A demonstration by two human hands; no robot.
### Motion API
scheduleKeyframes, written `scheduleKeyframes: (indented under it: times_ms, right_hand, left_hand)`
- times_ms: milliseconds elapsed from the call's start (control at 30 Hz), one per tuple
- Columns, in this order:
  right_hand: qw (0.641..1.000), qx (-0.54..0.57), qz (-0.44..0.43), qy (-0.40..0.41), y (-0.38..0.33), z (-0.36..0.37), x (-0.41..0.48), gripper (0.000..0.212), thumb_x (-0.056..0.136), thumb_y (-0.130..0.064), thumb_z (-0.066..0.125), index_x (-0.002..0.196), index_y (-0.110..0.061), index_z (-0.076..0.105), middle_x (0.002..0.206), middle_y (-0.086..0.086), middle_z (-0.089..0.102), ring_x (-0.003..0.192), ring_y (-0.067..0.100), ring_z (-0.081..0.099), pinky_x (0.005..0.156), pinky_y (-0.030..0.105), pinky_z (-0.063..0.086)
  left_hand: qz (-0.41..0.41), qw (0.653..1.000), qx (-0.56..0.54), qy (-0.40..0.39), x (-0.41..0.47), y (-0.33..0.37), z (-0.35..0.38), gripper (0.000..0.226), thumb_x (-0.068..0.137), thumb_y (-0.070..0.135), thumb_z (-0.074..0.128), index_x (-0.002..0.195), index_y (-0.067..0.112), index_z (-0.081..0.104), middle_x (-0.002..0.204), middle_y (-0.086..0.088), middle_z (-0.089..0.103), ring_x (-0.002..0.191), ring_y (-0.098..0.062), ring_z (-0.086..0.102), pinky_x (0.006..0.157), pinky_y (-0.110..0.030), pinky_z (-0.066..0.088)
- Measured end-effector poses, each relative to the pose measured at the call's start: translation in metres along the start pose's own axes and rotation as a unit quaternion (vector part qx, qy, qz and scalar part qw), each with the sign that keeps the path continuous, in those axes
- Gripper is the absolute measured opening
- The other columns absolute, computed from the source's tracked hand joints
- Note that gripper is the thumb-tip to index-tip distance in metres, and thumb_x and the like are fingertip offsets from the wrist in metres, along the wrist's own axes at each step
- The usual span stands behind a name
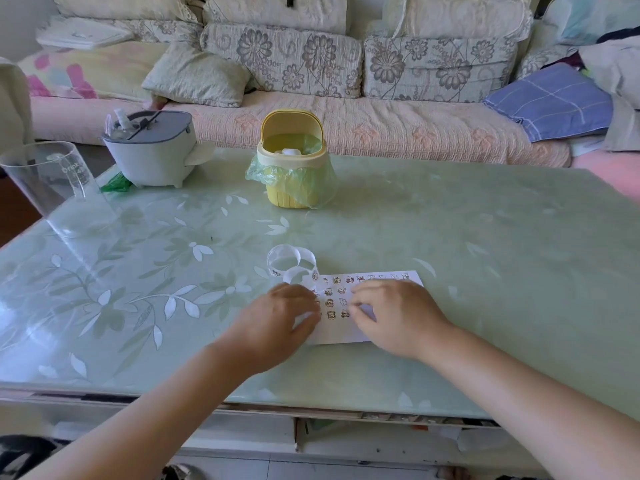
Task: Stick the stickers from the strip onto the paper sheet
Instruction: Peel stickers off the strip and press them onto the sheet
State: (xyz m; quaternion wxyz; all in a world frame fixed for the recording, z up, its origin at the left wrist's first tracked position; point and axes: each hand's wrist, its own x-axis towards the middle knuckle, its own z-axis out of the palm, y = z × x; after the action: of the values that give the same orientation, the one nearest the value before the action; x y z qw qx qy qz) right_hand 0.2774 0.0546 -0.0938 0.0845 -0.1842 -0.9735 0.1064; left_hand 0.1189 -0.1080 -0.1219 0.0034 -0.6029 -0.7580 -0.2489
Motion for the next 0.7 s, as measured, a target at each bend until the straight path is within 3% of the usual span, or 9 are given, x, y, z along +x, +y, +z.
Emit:
scheduleKeyframes:
  times_ms: [100, 200, 300, 400, 567, 700]
  right_hand:
    - [0.998, 0.035, 0.055, 0.009, -0.008, -0.011, 0.017, 0.025, 0.096, -0.034, 0.050, 0.105, -0.031, 0.074, 0.103, -0.011, 0.068, 0.097, 0.015, 0.062, 0.072, 0.026, 0.040]
    - [0.990, 0.101, 0.097, 0.022, -0.017, -0.015, 0.034, 0.021, 0.094, -0.030, 0.055, 0.102, -0.032, 0.074, 0.100, -0.015, 0.072, 0.097, 0.012, 0.064, 0.078, 0.026, 0.048]
    - [0.974, 0.173, 0.144, 0.017, -0.022, -0.008, 0.051, 0.018, 0.092, -0.028, 0.059, 0.099, -0.031, 0.074, 0.098, -0.015, 0.072, 0.098, 0.012, 0.065, 0.089, 0.031, 0.053]
    - [0.965, 0.199, 0.170, 0.004, -0.023, -0.001, 0.063, 0.018, 0.089, -0.027, 0.061, 0.101, -0.034, 0.073, 0.098, -0.015, 0.070, 0.097, 0.011, 0.065, 0.090, 0.033, 0.054]
    - [0.949, 0.229, 0.212, -0.030, -0.023, 0.006, 0.077, 0.016, 0.084, -0.030, 0.061, 0.098, -0.037, 0.066, 0.098, -0.013, 0.069, 0.092, 0.013, 0.065, 0.086, 0.034, 0.056]
    - [0.932, 0.288, 0.221, -0.014, -0.027, 0.005, 0.084, 0.010, 0.085, -0.031, 0.064, 0.095, -0.034, 0.064, 0.084, -0.009, 0.071, 0.075, 0.015, 0.069, 0.066, 0.029, 0.054]
  left_hand:
    - [-0.034, 0.995, 0.001, 0.096, 0.015, -0.003, -0.004, 0.012, 0.087, 0.016, 0.068, 0.097, 0.017, 0.072, 0.097, 0.003, 0.064, 0.092, -0.022, 0.060, 0.074, -0.032, 0.050]
    - [-0.073, 0.988, 0.006, 0.138, 0.025, -0.004, -0.007, 0.017, 0.084, 0.017, 0.072, 0.100, 0.016, 0.066, 0.098, 0.003, 0.058, 0.094, -0.022, 0.056, 0.073, -0.030, 0.047]
    - [-0.116, 0.988, 0.029, 0.100, 0.033, -0.007, -0.004, 0.033, 0.083, 0.034, 0.072, 0.109, 0.018, 0.062, 0.107, 0.001, 0.056, 0.102, -0.023, 0.051, 0.080, -0.032, 0.044]
    - [-0.151, 0.986, 0.034, 0.067, 0.039, -0.009, 0.000, 0.038, 0.084, 0.044, 0.067, 0.113, 0.019, 0.063, 0.109, 0.001, 0.056, 0.104, -0.022, 0.048, 0.087, -0.033, 0.043]
    - [-0.144, 0.987, 0.024, 0.071, 0.045, -0.012, -0.004, 0.015, 0.090, 0.035, 0.063, 0.098, 0.024, 0.069, 0.090, 0.005, 0.062, 0.090, -0.021, 0.056, 0.078, -0.034, 0.045]
    - [-0.210, 0.974, -0.042, 0.077, 0.049, -0.012, -0.013, 0.011, 0.095, 0.035, 0.057, 0.099, 0.032, 0.066, 0.089, 0.011, 0.063, 0.075, -0.008, 0.055, 0.063, -0.024, 0.042]
